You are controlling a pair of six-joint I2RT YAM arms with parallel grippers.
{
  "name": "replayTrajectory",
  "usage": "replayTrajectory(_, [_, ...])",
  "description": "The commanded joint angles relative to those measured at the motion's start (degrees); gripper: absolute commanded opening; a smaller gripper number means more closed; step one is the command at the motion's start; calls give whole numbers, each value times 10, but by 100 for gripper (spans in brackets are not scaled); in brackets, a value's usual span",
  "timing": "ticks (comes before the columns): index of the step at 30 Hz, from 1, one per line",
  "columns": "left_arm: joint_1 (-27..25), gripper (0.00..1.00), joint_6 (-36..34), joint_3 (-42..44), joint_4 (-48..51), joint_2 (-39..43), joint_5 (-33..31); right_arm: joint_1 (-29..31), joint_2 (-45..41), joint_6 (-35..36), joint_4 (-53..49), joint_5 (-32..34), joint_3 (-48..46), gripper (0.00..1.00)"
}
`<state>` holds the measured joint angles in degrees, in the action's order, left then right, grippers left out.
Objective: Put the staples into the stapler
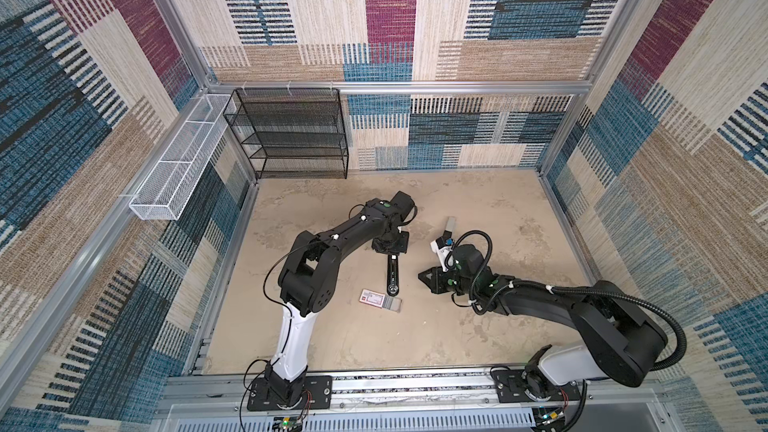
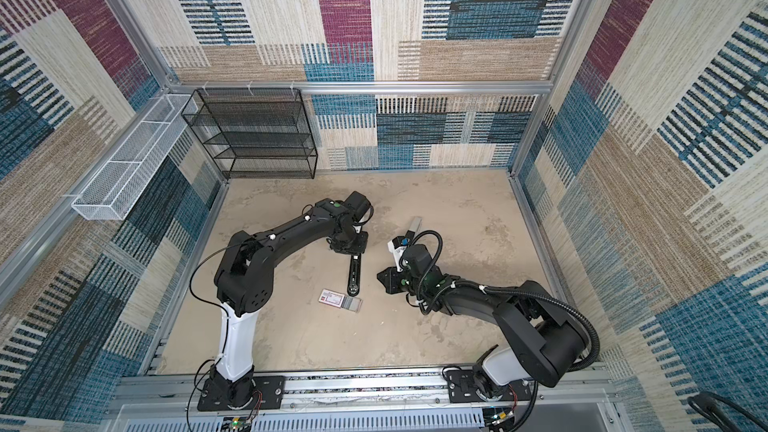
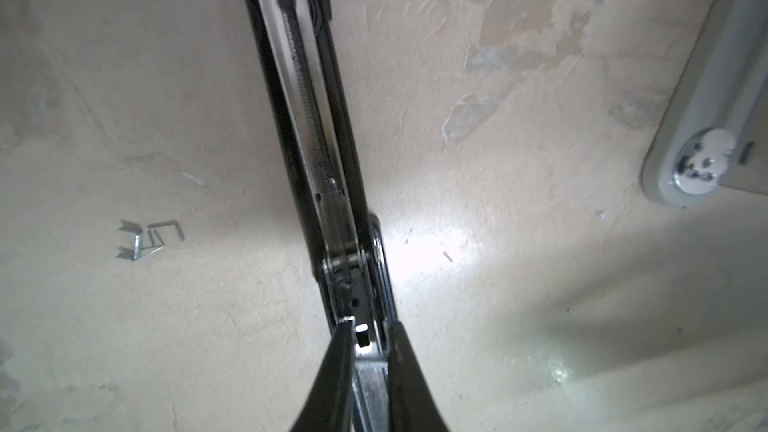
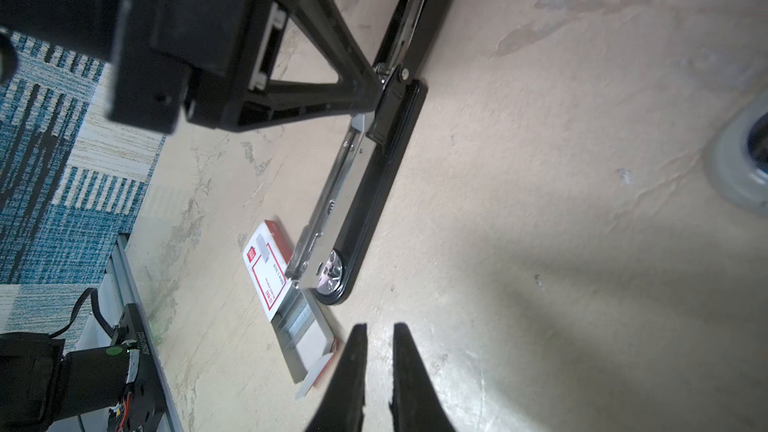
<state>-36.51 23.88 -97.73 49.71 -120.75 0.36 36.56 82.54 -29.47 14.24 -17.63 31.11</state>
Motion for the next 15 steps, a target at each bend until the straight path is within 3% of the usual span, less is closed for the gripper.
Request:
replayTrajectory(1, [-2, 7, 2, 0, 11, -8, -5, 0, -6, 1, 13, -4, -1, 17])
replayTrajectory(15, [-4, 5, 3, -5, 14, 18, -19, -4, -3, 1, 16, -7, -3, 17])
